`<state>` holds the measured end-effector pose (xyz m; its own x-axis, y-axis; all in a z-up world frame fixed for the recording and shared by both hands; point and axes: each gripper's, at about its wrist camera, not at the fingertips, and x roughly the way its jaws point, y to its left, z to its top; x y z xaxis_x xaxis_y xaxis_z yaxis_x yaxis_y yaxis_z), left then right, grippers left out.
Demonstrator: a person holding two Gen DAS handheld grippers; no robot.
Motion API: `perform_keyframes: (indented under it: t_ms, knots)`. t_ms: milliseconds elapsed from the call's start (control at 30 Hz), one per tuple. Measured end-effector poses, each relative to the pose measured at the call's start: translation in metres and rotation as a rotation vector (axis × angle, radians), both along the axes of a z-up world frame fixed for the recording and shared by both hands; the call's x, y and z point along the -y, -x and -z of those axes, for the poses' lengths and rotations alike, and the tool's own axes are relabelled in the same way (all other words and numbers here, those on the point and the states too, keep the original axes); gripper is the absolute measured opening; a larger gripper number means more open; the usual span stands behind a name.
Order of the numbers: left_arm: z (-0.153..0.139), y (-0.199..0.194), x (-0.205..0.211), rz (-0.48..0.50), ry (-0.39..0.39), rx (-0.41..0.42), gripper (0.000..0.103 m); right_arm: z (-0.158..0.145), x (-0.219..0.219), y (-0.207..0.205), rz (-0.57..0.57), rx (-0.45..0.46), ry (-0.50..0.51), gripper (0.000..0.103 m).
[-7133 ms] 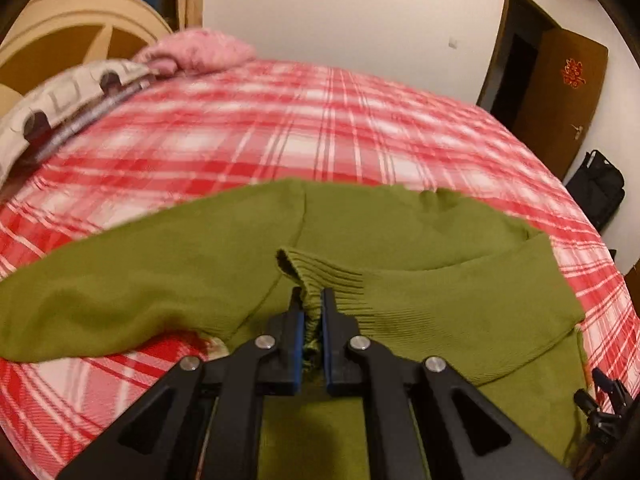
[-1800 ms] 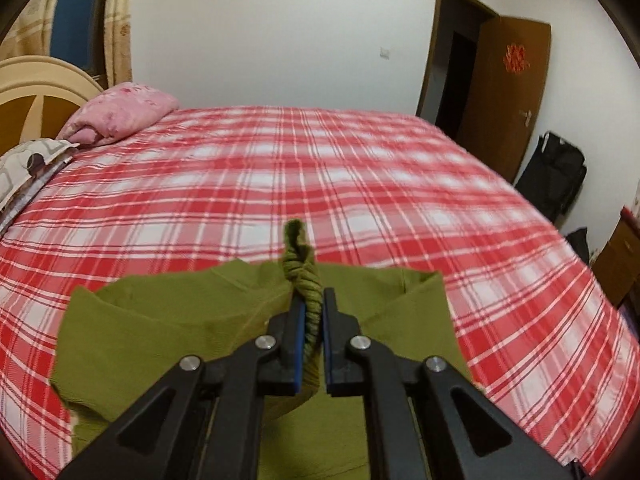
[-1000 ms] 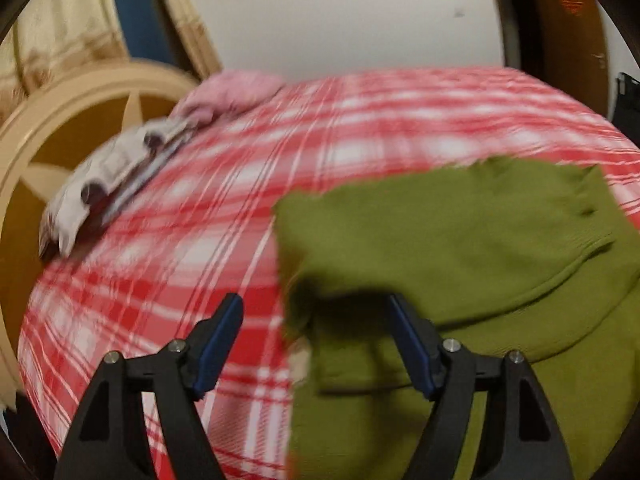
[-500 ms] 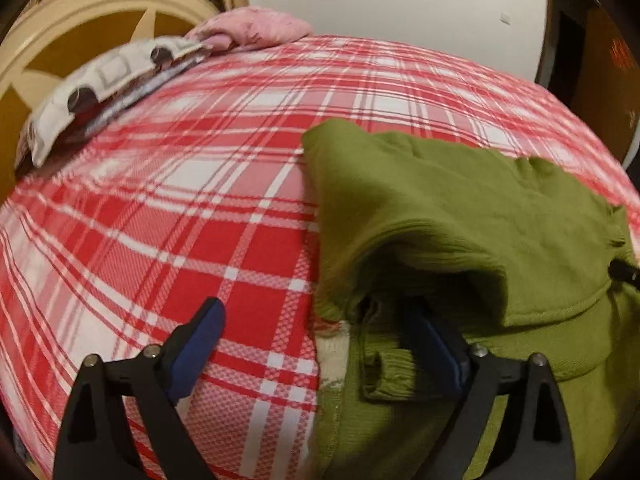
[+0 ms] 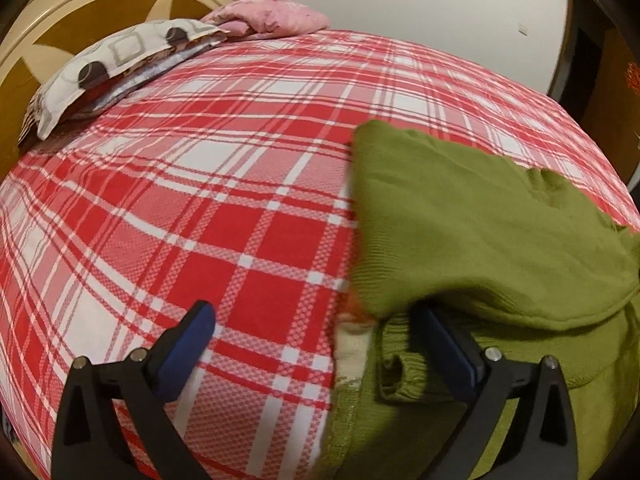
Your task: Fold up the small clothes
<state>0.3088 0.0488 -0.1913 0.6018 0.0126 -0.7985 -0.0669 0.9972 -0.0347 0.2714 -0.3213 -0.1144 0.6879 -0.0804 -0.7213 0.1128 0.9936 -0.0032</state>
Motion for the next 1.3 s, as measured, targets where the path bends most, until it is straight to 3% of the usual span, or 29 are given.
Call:
perform_keyframes:
  t_ms: [100,167,233,300,433,533,600,700,800,1300]
  knots:
    - [0.0,0.0,-0.003,0.001,0.011,-0.002,0.103,0.022,0.011,-0.007,-0.002,-0.093,-0.022,0.008]
    - [-0.001,0.002,-0.004,-0.014,0.006,-0.003,0.103,0.029,0.018,-0.006,0.024,-0.092,-0.008,0.014]
    - [-0.006,0.009,-0.004,-0.006,-0.006,0.022,0.102,0.025,0.026,-0.001,0.063,-0.074,-0.009,0.044]
    - [-0.013,0.019,-0.006,-0.014,-0.048,0.048,0.102,0.018,0.033,0.007,0.086,-0.055,-0.015,0.067]
    - [-0.03,0.029,-0.006,-0.034,-0.116,0.143,0.102,-0.002,0.025,0.018,0.016,0.006,0.018,0.067]
    - [-0.041,0.024,-0.004,-0.048,-0.109,0.176,0.102,-0.011,0.004,0.014,-0.071,0.034,0.014,0.067]
    - [-0.041,0.015,0.003,-0.031,-0.11,0.157,0.102,-0.009,-0.012,0.006,-0.116,0.024,0.026,0.067]
    - [-0.032,0.003,0.018,-0.003,-0.212,0.121,0.102,0.006,-0.026,-0.011,-0.13,-0.023,0.073,0.067]
    - [-0.017,-0.004,0.024,0.025,-0.263,0.059,0.103,0.028,-0.022,-0.023,-0.124,-0.111,0.067,0.067]
    - [-0.007,0.003,0.023,0.024,-0.229,0.074,0.103,0.038,0.0,-0.009,-0.074,-0.146,0.072,0.067]
